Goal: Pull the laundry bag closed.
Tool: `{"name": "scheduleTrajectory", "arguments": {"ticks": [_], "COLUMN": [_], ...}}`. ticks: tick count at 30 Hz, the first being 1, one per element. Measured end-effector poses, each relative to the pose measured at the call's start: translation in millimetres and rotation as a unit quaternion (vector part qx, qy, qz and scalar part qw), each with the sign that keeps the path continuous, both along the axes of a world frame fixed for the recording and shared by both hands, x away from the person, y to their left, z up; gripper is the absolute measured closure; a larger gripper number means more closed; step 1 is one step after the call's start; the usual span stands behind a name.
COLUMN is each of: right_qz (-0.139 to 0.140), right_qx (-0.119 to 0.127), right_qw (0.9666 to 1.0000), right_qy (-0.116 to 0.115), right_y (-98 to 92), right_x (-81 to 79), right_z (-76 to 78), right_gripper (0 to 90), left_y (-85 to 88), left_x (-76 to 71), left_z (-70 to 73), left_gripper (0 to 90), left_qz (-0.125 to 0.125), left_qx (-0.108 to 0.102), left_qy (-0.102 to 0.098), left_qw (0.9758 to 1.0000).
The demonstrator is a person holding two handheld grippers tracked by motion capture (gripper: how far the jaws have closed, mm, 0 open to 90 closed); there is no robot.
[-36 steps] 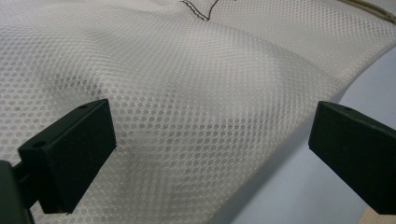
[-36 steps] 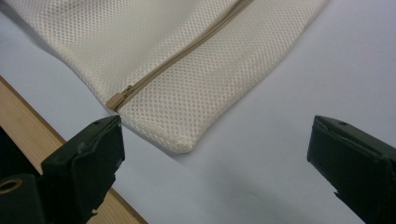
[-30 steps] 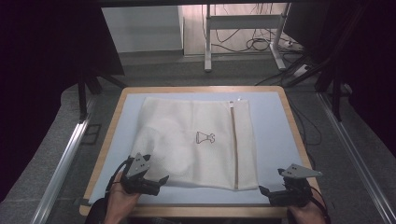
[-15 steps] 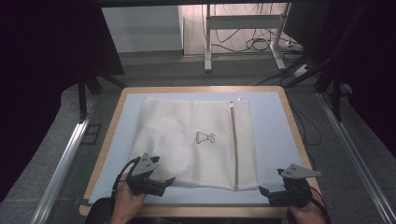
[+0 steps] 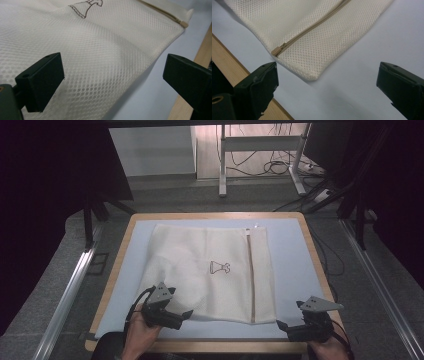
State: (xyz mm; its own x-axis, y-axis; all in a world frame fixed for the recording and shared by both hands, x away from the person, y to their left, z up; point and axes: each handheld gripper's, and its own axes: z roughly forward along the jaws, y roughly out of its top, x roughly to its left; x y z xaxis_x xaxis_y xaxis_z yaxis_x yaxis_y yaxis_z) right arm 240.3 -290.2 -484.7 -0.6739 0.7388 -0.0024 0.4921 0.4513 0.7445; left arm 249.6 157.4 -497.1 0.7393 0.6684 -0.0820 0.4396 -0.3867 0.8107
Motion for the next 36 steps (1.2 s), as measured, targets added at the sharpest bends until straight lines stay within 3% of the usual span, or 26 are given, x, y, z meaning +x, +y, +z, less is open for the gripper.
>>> {"name": "scheduleTrajectory", "arguments": {"ticks": [5,11,14,22,33,36], "right_qz": [0.0,0.0,0.0,0.002,0.003,0.003], "right_qx": [0.008,0.008,0.007,0.004,0.002,0.003], "right_qw": [1.0,1.0,1.0,1.0,1.0,1.0], "right_qy": [0.002,0.002,-0.001,-0.003,-0.004,-0.004], "right_y": [-1.4,-1.2,-1.3,-0.9,-0.5,-0.6], "right_x": [0.1,0.0,-0.1,-0.1,0.2,0.1], "right_z": [0.4,0.5,0.7,0.5,0.4,0.5], "right_gripper": [4.5,4.5,4.4,4.3,4.3,4.4], "left_y": [-3.1,-8.7,-15.2,-22.5,-31.1,-36.1], "left_x": [0.3,2.9,5.1,7.3,14.5,16.0], "left_z": [1.1,4.7,5.2,7.5,8.0,7.8], "left_gripper": [1.6,1.6,3.5,13.7,29.2,33.1], "left_qz": [-0.002,-0.012,-0.015,-0.022,-0.046,-0.056], "left_qx": [0.002,-0.009,0.001,-0.001,-0.015,-0.01], "left_qy": [0.001,0.0,0.0,-0.014,-0.013,-0.014], "left_qw": [1.0,0.9999,0.9999,0.9997,0.9987,0.9983]}}
